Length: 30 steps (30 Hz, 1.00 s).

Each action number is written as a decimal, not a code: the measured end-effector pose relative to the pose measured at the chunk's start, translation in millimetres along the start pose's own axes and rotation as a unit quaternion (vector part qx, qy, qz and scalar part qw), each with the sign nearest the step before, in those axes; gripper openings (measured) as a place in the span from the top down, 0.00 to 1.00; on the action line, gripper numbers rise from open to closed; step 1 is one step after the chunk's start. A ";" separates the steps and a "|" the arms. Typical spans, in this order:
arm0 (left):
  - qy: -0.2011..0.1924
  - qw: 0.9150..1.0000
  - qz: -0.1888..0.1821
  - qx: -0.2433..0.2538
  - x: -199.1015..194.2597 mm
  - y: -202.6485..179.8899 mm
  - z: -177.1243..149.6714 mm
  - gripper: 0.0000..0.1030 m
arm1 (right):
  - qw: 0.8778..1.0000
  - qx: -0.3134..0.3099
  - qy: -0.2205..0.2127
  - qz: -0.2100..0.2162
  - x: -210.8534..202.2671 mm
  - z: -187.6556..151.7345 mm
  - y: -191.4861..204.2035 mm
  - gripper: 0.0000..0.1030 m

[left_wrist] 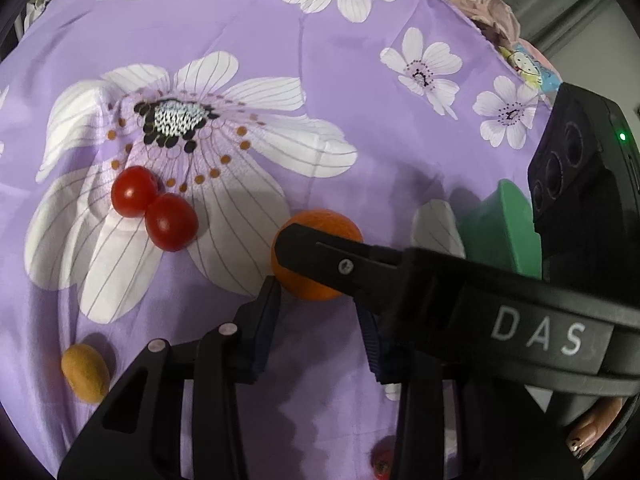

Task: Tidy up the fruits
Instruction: 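Lift the orange with the right gripper and carry it over the green bowl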

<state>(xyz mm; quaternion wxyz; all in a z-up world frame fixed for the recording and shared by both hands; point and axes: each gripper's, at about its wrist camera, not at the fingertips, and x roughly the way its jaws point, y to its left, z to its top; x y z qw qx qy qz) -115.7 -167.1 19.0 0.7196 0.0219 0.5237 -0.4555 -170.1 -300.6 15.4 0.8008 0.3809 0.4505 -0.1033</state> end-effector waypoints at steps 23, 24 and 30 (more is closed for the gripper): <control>-0.081 0.993 -0.005 0.082 -74.5 -71.0 -11.9 0.63 | 0.990 -0.077 -0.114 0.027 -103.5 -34.3 36.6 0.57; -0.083 0.993 -0.006 0.086 -76.3 -74.0 -12.6 0.63 | 0.990 -0.077 -0.119 0.028 -106.9 -35.0 35.7 0.57; -0.094 0.989 -0.008 0.115 -82.6 -94.4 -15.0 0.63 | 0.986 -0.079 -0.146 0.024 -127.4 -39.3 32.3 0.57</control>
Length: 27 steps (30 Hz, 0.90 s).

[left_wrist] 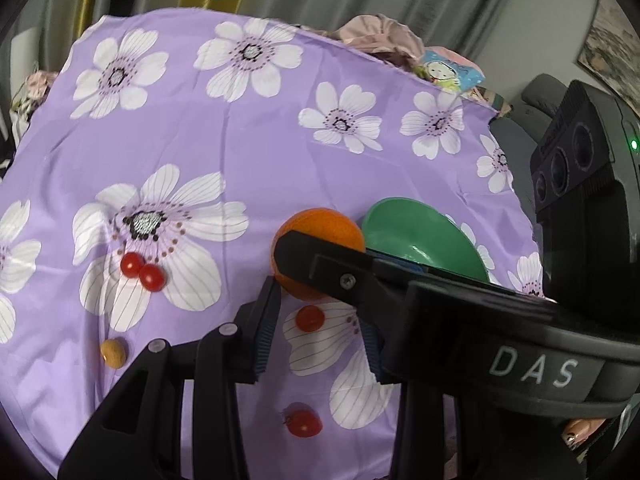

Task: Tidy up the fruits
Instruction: 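Lift the orange with the right gripper and carry it over the green bowl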

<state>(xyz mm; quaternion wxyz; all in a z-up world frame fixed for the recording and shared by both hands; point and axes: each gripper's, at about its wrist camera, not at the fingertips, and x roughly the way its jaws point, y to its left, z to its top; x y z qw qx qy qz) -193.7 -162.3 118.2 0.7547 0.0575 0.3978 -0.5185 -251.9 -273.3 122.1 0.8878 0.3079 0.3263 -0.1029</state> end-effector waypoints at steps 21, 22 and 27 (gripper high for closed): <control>-0.006 0.996 -0.041 0.074 7.9 -63.9 11.0 0.63 | 0.997 0.031 -0.071 -0.022 -59.8 0.0 -37.1 0.57; -0.005 0.996 -0.043 0.076 9.2 -66.3 11.7 0.63 | 0.996 0.034 -0.074 -0.025 -62.1 0.0 -39.3 0.57; 0.001 0.995 -0.055 0.087 17.7 -79.4 14.8 0.63 | 0.994 0.048 -0.086 -0.036 -73.1 -1.1 -50.1 0.57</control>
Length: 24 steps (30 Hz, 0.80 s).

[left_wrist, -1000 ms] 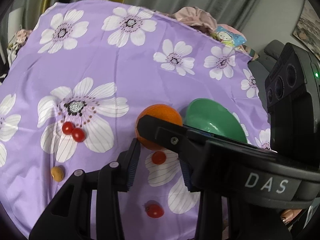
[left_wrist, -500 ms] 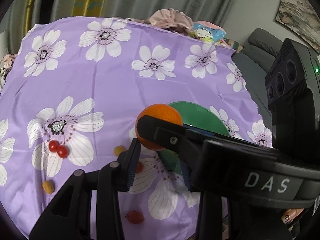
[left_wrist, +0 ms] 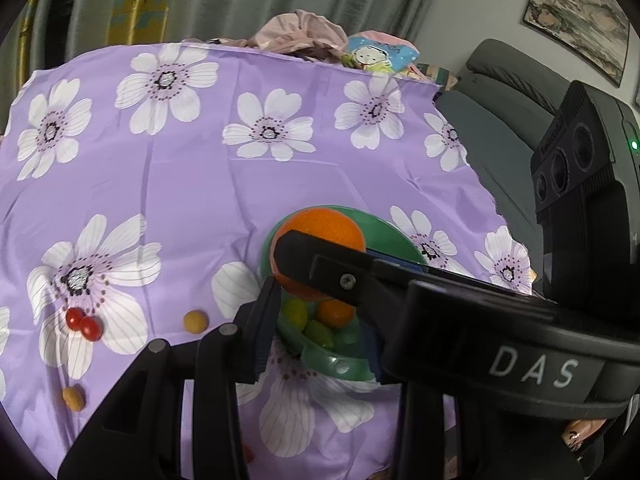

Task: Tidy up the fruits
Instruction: 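Lift the orange with the right gripper and carry it over the green bowl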

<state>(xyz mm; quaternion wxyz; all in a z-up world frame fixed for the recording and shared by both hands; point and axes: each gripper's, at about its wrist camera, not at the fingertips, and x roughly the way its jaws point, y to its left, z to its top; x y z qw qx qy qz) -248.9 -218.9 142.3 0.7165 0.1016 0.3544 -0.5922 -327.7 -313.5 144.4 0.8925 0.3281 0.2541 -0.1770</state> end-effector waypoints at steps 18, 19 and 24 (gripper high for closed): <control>0.042 0.998 -0.041 0.036 43.5 -36.1 14.4 0.63 | 0.997 0.064 -0.021 -0.035 -21.6 7.5 -50.7 0.57; 0.044 0.997 -0.041 0.039 45.8 -37.8 14.6 0.63 | 0.997 0.067 -0.022 -0.036 -21.7 8.0 -53.0 0.57; 0.057 0.996 -0.048 0.042 59.5 -43.4 15.0 0.63 | 0.995 0.084 -0.019 -0.042 -21.7 8.5 -65.0 0.56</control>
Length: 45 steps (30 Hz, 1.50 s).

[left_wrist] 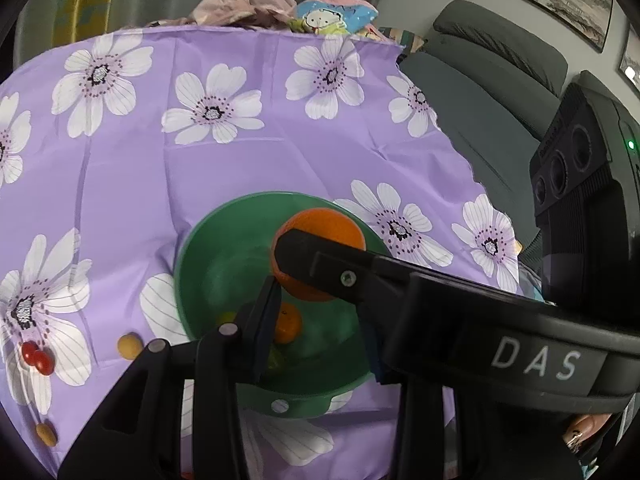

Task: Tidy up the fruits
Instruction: 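Lift the orange with the right gripper and carry it over the green bowl, then lower the orange into the green bowl and open the right gripper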

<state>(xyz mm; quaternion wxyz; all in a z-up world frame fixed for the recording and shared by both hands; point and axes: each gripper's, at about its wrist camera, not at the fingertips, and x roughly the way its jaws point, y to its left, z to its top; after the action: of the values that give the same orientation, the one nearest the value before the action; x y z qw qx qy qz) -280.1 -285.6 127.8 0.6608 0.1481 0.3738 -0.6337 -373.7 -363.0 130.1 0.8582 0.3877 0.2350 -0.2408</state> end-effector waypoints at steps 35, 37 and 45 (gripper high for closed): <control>0.084 0.994 -0.048 -0.041 66.3 15.5 -3.3 0.63 | 0.993 0.067 0.067 -0.071 33.9 3.7 -46.0 0.56; 0.086 0.994 -0.048 -0.043 68.0 15.9 -3.8 0.63 | 0.993 0.068 0.069 -0.074 34.9 3.4 -46.8 0.56; 0.095 0.993 -0.052 -0.050 73.1 15.9 -5.8 0.63 | 0.991 0.074 0.077 -0.083 37.0 2.7 -49.5 0.56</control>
<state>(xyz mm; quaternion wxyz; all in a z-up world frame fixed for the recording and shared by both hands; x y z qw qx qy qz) -272.9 -332.5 69.6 0.5955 0.1546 0.4730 -0.6307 -374.0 -402.6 82.6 0.7835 0.4464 0.3135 -0.2975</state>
